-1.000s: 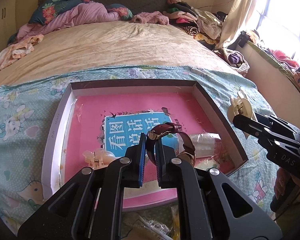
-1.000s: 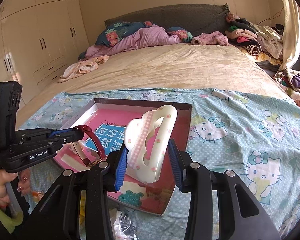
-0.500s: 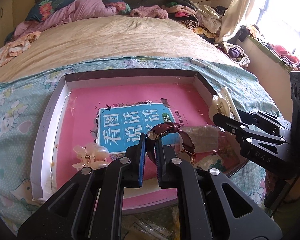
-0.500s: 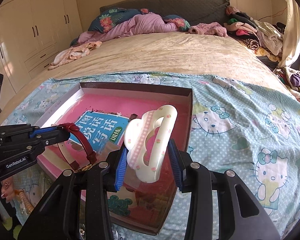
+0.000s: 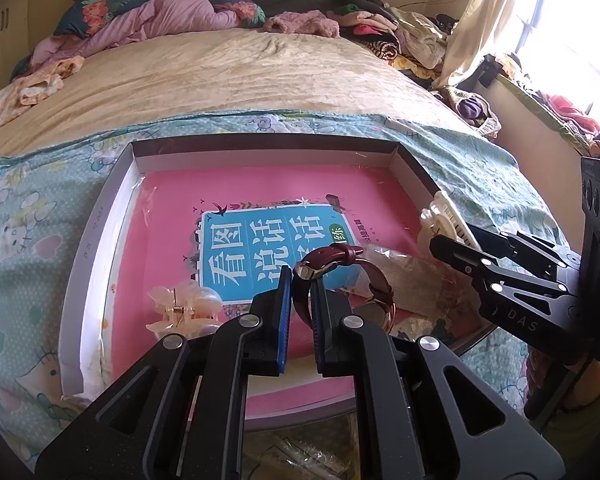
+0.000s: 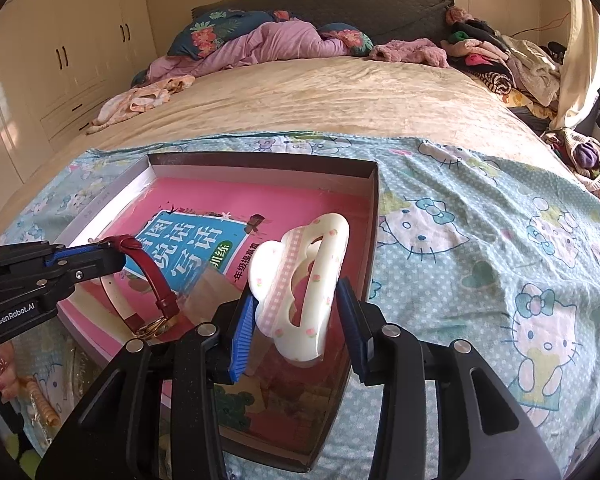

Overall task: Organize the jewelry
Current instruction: 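Carry the watch and white clip into the pink box and open both tools, then withdraw both tools from the box back toward the remaining jewelry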

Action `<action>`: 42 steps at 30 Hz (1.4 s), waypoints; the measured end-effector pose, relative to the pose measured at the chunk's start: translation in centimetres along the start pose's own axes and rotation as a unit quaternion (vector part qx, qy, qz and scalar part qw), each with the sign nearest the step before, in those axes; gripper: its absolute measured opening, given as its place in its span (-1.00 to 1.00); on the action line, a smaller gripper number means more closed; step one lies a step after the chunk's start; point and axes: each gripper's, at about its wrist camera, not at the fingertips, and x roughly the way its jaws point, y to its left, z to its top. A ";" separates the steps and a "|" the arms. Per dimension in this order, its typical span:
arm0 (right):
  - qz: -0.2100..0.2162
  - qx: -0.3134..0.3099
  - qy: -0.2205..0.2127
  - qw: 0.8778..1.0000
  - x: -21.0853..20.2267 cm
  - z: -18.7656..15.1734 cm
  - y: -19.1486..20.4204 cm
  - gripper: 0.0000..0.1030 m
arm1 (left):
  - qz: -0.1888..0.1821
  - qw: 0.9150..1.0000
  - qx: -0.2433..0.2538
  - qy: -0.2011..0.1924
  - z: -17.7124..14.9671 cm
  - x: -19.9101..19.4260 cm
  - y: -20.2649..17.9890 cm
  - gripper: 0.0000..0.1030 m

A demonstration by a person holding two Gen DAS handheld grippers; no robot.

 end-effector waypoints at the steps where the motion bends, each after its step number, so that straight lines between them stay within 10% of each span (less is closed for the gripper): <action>1: 0.001 -0.001 0.000 1.000 -0.1 -0.1 0.0 -0.26 | 0.001 1.000 0.000 0.000 0.0 0.0 0.0 -0.93; 16: 0.016 0.014 -0.024 0.999 -3.6 -0.9 -0.1 0.15 | 0.004 1.000 -0.003 0.001 -0.1 -0.1 0.2 -0.90; 42: 0.016 0.027 -0.087 0.996 -10.8 -0.6 -0.2 0.67 | 0.027 0.999 -0.013 -0.044 0.2 -6.2 -0.8 0.54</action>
